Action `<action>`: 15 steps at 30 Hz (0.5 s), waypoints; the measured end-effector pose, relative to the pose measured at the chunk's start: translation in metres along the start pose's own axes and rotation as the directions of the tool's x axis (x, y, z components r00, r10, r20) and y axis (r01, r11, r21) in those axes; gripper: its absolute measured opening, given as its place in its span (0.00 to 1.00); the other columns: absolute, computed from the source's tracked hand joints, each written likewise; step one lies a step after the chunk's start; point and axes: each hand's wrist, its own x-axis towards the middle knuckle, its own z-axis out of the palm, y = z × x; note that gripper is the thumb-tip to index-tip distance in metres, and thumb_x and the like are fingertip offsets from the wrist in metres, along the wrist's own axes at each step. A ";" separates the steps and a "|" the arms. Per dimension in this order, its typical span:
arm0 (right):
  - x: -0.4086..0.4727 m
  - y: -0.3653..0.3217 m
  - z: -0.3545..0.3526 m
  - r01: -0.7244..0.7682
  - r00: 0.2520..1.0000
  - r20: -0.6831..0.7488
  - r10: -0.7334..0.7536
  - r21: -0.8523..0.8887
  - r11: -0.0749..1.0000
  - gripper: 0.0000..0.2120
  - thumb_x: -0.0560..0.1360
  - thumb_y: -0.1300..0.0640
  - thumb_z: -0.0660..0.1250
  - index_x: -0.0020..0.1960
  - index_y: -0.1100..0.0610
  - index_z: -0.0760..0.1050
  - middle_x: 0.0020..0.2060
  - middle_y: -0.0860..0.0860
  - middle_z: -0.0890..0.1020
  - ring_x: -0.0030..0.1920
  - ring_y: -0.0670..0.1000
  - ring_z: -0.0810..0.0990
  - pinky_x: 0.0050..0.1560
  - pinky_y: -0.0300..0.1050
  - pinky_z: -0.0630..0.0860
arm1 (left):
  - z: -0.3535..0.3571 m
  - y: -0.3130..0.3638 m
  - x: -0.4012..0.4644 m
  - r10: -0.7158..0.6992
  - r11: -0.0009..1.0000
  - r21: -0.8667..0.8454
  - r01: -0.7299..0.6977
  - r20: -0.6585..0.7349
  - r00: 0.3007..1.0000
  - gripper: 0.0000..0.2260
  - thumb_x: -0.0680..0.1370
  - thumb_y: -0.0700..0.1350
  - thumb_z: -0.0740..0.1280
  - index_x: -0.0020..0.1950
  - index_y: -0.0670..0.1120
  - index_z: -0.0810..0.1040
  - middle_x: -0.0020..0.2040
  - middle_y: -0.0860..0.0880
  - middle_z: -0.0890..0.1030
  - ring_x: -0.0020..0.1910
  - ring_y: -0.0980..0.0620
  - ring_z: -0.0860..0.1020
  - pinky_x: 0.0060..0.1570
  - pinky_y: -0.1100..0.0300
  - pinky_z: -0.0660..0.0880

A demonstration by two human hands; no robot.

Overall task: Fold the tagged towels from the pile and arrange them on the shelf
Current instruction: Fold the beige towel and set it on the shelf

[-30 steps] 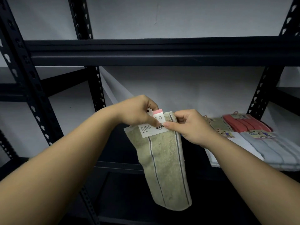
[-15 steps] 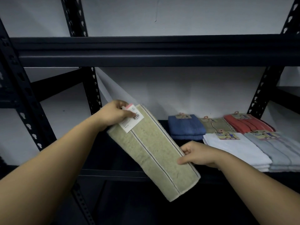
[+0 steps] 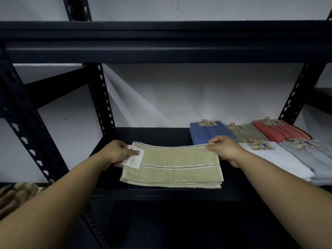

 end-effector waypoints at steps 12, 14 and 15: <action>-0.037 -0.037 0.141 0.393 0.915 0.141 -0.378 -0.518 0.760 0.19 0.81 0.51 0.66 0.70 0.54 0.76 0.66 0.53 0.77 0.68 0.55 0.72 0.68 0.47 0.69 | 0.050 -0.020 0.014 0.407 0.777 0.523 -0.351 0.008 0.913 0.25 0.83 0.54 0.63 0.78 0.46 0.68 0.77 0.45 0.69 0.77 0.44 0.66 0.77 0.47 0.62; -0.038 -0.038 0.165 0.371 0.927 0.188 -0.326 -0.595 0.713 0.25 0.83 0.45 0.60 0.78 0.53 0.69 0.76 0.54 0.70 0.76 0.56 0.66 0.77 0.50 0.62 | 0.058 -0.028 0.015 0.332 0.742 0.586 -0.324 0.098 0.938 0.28 0.86 0.58 0.54 0.84 0.47 0.57 0.84 0.47 0.56 0.83 0.47 0.52 0.81 0.44 0.48; -0.038 -0.034 0.172 0.366 0.929 0.210 -0.305 -0.641 0.675 0.28 0.84 0.42 0.57 0.81 0.51 0.64 0.81 0.54 0.64 0.80 0.56 0.60 0.80 0.51 0.56 | 0.060 -0.033 0.015 0.306 0.723 0.614 -0.316 0.126 0.944 0.29 0.86 0.60 0.50 0.85 0.48 0.52 0.85 0.48 0.51 0.84 0.49 0.46 0.81 0.43 0.43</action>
